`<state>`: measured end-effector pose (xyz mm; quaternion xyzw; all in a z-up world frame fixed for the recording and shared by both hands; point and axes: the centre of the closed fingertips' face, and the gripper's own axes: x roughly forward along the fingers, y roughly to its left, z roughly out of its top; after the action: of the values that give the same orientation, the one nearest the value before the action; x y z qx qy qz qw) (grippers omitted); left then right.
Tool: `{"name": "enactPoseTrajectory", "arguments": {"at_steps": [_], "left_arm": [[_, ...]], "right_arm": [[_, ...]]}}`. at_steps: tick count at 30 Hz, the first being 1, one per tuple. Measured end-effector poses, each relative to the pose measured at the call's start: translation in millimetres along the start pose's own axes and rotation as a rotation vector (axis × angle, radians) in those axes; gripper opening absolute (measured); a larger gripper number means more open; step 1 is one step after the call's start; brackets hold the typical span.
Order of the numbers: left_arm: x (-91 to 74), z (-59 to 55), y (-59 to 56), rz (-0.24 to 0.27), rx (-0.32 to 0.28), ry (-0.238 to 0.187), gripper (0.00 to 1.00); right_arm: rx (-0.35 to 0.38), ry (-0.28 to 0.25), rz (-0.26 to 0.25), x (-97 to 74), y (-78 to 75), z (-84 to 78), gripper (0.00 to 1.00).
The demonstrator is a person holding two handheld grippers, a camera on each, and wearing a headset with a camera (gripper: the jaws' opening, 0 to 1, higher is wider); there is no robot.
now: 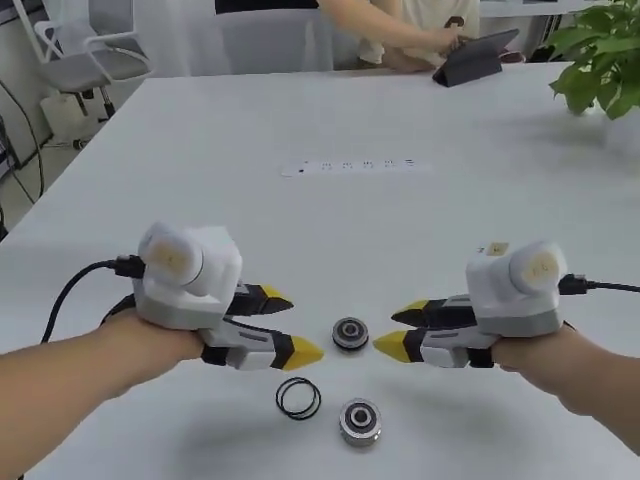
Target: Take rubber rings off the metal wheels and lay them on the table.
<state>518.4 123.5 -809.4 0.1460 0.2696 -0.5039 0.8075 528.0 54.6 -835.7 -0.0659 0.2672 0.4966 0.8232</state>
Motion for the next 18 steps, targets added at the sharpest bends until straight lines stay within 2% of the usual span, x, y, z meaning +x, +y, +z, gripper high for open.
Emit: {"name": "enactPoseTrajectory", "arguments": {"at_steps": [8, 18], "left_arm": [[14.3, -1.9, 2.3, -0.007, -0.015, 0.006, 0.38], [28.7, -2.2, 5.0, -0.017, -0.024, 0.014, 0.34]], "right_arm": [[-0.003, 0.011, 0.016, 7.8, 3.5, -3.0, 0.28], [0.004, 0.014, 0.018, 10.6, 0.5, -6.2, 0.28]]}}
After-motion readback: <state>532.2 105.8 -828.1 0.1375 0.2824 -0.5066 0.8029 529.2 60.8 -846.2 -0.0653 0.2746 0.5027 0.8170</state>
